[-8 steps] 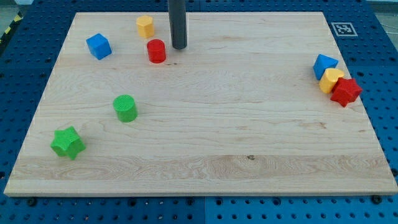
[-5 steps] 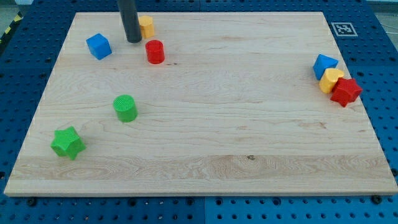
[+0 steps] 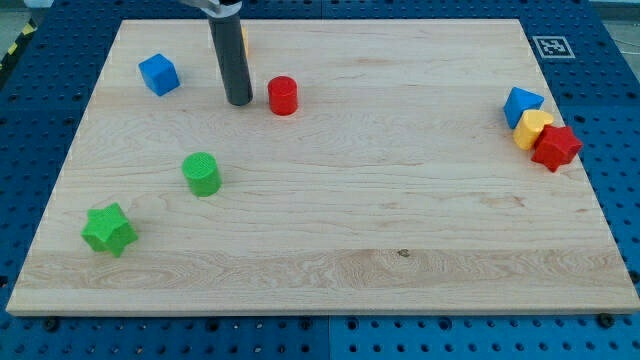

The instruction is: Slide red circle to the left of red star

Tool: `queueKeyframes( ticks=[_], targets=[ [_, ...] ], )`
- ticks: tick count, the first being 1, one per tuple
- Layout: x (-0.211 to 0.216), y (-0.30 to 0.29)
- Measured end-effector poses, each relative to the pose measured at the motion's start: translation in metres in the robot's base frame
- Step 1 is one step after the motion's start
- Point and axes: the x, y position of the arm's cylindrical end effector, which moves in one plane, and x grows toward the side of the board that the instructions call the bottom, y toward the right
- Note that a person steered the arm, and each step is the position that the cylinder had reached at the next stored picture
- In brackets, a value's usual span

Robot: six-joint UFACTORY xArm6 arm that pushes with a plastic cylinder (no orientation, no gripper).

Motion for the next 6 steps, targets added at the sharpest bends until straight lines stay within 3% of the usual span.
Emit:
queueKeyframes(
  ticks=[2,4,5,6],
  targets=[
    [0.001,0.05],
    [-0.026,0.064],
    [-0.023,0.087],
    [0.011,0.097]
  ],
)
